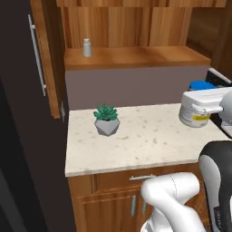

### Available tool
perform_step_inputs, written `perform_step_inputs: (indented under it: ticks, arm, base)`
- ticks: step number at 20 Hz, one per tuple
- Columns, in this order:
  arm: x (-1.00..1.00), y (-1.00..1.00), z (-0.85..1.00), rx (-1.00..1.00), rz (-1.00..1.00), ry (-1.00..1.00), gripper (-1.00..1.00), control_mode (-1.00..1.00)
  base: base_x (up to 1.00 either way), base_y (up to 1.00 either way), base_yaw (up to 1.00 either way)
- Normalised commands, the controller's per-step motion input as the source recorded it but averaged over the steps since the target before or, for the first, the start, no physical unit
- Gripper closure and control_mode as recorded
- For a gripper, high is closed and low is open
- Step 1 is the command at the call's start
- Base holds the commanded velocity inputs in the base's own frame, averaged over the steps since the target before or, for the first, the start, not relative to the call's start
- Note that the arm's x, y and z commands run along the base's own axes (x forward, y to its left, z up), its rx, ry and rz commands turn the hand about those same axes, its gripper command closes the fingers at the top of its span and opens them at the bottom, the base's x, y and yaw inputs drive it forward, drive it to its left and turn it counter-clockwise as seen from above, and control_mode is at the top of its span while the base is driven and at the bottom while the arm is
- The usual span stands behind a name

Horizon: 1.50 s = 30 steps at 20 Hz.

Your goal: Collect the paprika, mayonnaise, and shaker from the cabinet and place them next to the stove.

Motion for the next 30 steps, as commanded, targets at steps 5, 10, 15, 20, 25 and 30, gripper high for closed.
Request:
perform_step_inputs:
  ticks: [5,10,15,20,25,30]
  arm:
    - [0.0,0.0,0.0,0.0,0.0,0.0,1.0,1.0]
    - [0.0,0.0,0.0,0.0,0.0,0.0,1.0,1.0]
    - [0.0,0.0,0.0,0.0,0.0,0.0,1.0,1.0]
    - [0.0,0.0,0.0,0.0,0.0,0.0,1.0,1.0]
    - [0.0,0.0,0.0,0.0,0.0,0.0,1.0,1.0]
    - [0.0,0.0,0.0,0.0,0.0,0.0,1.0,1.0]
  base:
    - [-1.0,-0.28,-0.01]
    - [-0.94,-0.68,-0.18]
    - [-0.47,-0.75,-0.34]
    - [-0.09,-0.77,-0.45]
    - [0.02,-0.84,-0.53]
    - [0.13,-0.77,-0.58]
